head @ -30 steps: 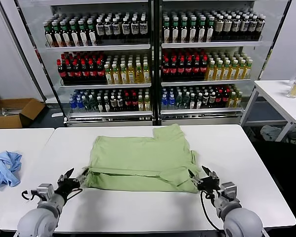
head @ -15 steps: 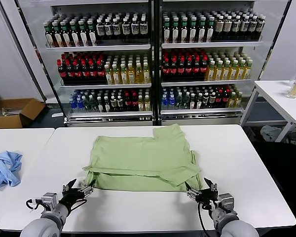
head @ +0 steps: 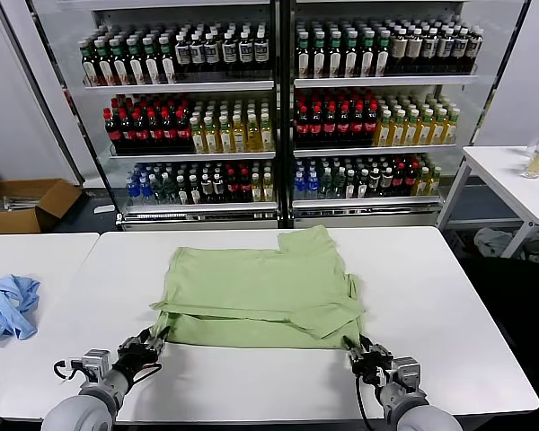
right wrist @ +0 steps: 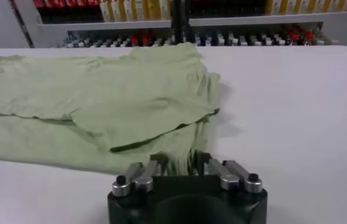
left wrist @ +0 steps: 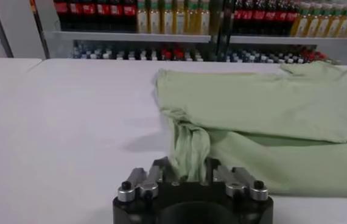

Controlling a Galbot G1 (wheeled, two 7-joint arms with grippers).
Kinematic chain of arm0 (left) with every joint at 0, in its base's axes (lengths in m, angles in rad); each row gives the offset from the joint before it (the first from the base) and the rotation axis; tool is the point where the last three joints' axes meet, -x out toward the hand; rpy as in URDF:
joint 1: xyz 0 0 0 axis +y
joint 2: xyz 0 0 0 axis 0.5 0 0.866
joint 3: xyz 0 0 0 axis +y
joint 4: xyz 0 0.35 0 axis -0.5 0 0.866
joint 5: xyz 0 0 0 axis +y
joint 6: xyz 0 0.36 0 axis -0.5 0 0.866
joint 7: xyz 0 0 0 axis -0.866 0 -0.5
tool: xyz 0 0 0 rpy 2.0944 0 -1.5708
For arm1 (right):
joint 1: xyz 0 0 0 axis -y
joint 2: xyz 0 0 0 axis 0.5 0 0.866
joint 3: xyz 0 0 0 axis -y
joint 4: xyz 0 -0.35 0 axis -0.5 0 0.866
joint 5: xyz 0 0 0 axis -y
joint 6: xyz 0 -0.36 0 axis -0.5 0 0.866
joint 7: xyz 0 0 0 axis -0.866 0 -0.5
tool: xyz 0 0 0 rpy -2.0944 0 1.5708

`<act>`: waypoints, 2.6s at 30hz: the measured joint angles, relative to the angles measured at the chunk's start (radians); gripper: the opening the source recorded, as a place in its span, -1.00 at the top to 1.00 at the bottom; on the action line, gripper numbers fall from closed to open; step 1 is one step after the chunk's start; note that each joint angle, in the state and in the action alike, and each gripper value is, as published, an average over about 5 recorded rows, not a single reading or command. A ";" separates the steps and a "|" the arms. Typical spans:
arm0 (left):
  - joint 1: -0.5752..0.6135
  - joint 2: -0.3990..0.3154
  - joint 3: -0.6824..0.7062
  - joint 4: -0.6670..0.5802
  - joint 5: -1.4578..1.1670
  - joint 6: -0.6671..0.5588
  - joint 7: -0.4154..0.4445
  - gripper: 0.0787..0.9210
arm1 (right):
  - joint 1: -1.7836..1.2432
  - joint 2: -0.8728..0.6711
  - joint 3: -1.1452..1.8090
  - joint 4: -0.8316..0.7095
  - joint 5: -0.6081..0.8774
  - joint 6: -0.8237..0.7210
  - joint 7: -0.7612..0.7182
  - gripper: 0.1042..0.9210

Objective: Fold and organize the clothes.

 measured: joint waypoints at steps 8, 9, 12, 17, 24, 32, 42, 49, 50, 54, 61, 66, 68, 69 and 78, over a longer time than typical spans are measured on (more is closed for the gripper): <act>0.034 -0.001 -0.007 -0.022 0.042 0.000 0.023 0.89 | -0.052 -0.025 0.029 0.056 0.000 -0.004 -0.010 0.98; 0.046 0.001 -0.012 -0.034 0.046 0.001 0.023 0.93 | -0.066 -0.030 0.035 0.070 -0.002 -0.003 -0.011 0.98; 0.104 0.008 -0.031 -0.084 0.063 0.000 0.019 0.98 | -0.118 -0.043 0.054 0.118 -0.012 0.000 -0.015 0.98; 0.238 0.017 -0.073 -0.180 0.089 -0.013 0.005 0.99 | -0.211 -0.055 0.079 0.187 -0.036 0.011 -0.022 0.98; 0.381 0.021 -0.140 -0.266 0.105 -0.027 -0.003 0.99 | -0.302 -0.061 0.093 0.249 -0.066 0.021 -0.025 0.98; 0.446 0.016 -0.175 -0.301 0.125 -0.030 -0.007 0.95 | -0.367 -0.059 0.094 0.277 -0.108 0.032 -0.028 0.82; 0.484 0.001 -0.190 -0.400 0.132 0.005 -0.029 0.35 | -0.380 -0.078 0.118 0.367 -0.118 0.007 -0.022 0.10; 0.405 0.027 -0.189 -0.457 0.092 0.016 -0.037 -0.13 | -0.210 -0.111 0.118 0.353 -0.037 -0.020 -0.008 -0.41; 0.379 0.035 -0.185 -0.452 0.078 0.020 -0.039 -0.21 | -0.171 -0.113 0.110 0.334 -0.022 -0.022 -0.003 -0.47; 0.253 0.071 -0.151 -0.404 0.016 0.042 -0.037 -0.48 | 0.009 -0.110 0.056 0.224 0.034 -0.029 0.011 -0.70; 0.004 0.117 -0.051 -0.237 -0.044 0.065 -0.009 -0.76 | 0.325 -0.077 -0.068 -0.018 0.089 -0.035 0.020 -0.76; -0.155 0.137 0.030 -0.090 -0.055 0.069 0.022 -0.77 | 0.517 -0.032 -0.154 -0.198 0.101 -0.037 0.018 -0.76; -0.212 0.144 0.059 -0.030 -0.057 0.069 0.036 -0.77 | 0.585 -0.011 -0.184 -0.270 0.102 -0.038 0.016 -0.76; -0.239 0.146 0.073 0.000 -0.058 0.069 0.043 -0.77 | 0.616 0.001 -0.198 -0.305 0.102 -0.038 0.015 -0.76; -0.444 0.160 0.188 0.249 -0.057 0.061 0.123 -0.77 | 0.828 0.121 -0.270 -0.613 0.067 -0.032 0.001 -0.76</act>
